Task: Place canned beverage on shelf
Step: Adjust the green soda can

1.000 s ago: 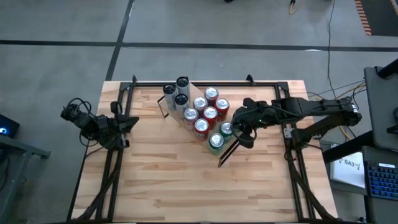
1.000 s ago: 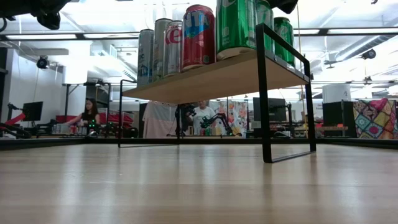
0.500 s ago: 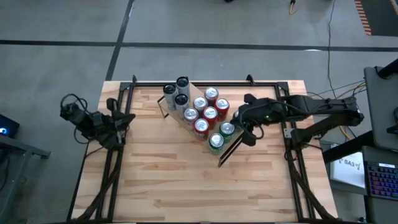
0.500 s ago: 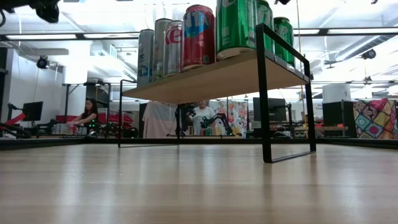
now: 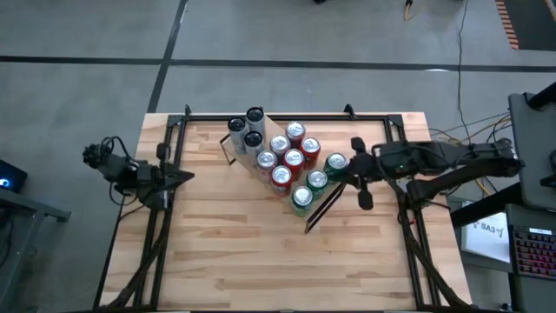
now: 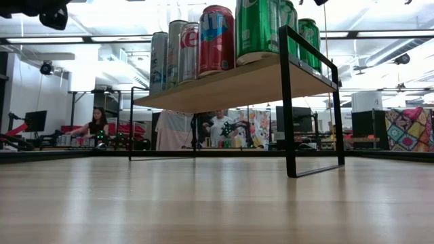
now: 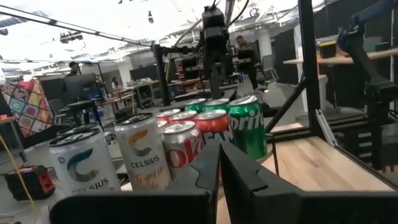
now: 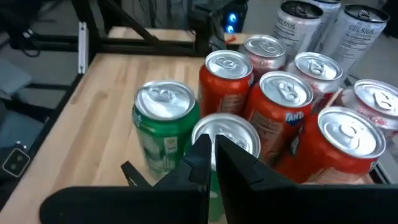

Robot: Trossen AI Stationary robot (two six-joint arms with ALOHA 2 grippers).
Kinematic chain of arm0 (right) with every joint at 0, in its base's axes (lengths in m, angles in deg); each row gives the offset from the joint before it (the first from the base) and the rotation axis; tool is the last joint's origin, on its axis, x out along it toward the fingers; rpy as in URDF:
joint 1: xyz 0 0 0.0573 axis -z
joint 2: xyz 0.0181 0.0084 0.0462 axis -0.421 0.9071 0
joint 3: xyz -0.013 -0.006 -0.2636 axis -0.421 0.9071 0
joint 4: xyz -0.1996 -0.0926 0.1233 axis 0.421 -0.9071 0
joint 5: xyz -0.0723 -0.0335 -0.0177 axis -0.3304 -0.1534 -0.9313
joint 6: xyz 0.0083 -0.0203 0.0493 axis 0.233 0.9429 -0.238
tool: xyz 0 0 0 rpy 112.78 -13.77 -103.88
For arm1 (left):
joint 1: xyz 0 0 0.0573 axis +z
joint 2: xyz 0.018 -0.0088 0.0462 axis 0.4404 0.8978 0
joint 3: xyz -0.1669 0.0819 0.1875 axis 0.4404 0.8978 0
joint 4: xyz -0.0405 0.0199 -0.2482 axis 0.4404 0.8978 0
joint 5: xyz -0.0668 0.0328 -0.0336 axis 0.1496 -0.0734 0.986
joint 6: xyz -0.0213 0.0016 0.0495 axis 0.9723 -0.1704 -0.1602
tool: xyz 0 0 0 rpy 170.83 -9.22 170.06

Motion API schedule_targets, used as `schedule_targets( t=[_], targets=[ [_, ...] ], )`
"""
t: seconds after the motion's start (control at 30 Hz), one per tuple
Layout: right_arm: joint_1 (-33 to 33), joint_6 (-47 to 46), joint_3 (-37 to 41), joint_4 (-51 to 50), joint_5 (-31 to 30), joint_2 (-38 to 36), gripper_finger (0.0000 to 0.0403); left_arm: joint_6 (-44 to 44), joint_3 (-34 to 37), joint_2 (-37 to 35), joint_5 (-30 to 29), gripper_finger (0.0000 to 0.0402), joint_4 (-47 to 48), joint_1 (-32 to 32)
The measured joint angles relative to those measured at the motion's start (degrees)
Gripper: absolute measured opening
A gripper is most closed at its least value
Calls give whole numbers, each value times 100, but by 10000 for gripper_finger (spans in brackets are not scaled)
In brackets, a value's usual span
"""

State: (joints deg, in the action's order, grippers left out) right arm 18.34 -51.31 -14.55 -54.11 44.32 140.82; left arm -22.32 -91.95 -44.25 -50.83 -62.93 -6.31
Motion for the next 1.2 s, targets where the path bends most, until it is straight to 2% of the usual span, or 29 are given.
schedule_targets(
  t=[0.27,0.43,0.63,0.83,0.97,1.07,1.2],
  targets=[
    [4,189,1272,1055,241,-1015,12,247,-2,-101,-11,0,-325,2],
    [6,447,1897,1712,494,-1595,12,280,237,-101,-5,0,-592,2],
    [8,446,2455,2174,498,-2128,12,97,707,-101,-8,0,-1273,2],
    [6,223,2827,2436,525,-2358,12,118,1004,-101,-7,0,-1427,2],
    [6,-2,2872,2900,339,-2280,12,121,1017,-101,-11,0,-1701,2],
    [6,-35,2771,3187,190,-1804,12,3,1015,-101,-22,0,-1936,2],
    [5,-86,2201,3153,141,-928,12,-131,1015,-41,-41,0,-2092,2]
  ],
)
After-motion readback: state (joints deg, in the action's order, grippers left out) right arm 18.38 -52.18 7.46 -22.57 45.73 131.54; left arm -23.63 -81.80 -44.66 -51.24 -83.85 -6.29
